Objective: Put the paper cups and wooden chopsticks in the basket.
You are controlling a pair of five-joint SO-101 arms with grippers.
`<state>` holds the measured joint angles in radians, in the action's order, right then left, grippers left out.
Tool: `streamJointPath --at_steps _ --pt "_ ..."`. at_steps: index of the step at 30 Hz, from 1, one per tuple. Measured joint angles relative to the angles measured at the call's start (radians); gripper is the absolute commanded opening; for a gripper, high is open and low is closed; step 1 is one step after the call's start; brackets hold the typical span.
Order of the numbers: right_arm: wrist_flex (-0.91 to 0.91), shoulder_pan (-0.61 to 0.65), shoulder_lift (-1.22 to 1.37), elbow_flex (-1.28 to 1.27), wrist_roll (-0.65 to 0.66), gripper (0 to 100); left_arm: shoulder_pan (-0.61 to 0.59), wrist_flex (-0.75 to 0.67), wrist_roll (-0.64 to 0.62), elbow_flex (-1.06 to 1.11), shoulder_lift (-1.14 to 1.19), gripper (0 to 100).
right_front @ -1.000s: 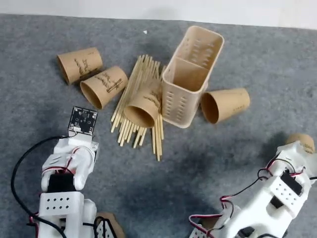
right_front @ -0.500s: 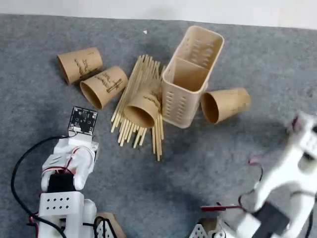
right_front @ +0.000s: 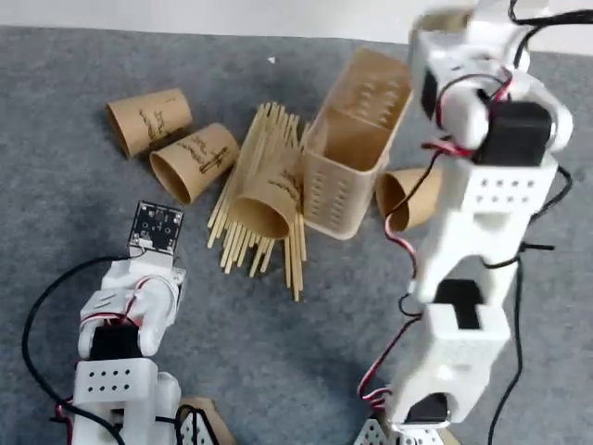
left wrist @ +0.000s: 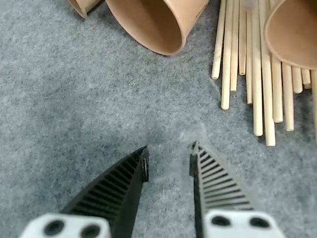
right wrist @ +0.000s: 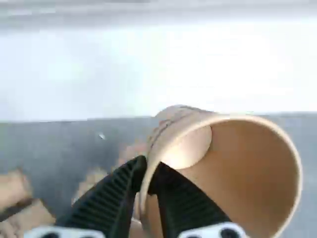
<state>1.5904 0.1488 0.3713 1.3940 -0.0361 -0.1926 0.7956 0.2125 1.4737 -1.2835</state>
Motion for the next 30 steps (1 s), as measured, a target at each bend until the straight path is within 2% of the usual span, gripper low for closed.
streamJointPath --at_steps 5,13,30 --pt "-0.012 0.066 0.127 0.034 0.008 0.5 0.000 0.000 0.000 0.000 0.000 16" --pt "0.020 0.081 0.219 0.035 0.008 0.6 0.000 0.000 0.000 0.000 0.000 16" --pt "0.153 0.123 0.221 0.038 0.011 1.0 0.000 0.000 0.000 0.000 0.000 16"
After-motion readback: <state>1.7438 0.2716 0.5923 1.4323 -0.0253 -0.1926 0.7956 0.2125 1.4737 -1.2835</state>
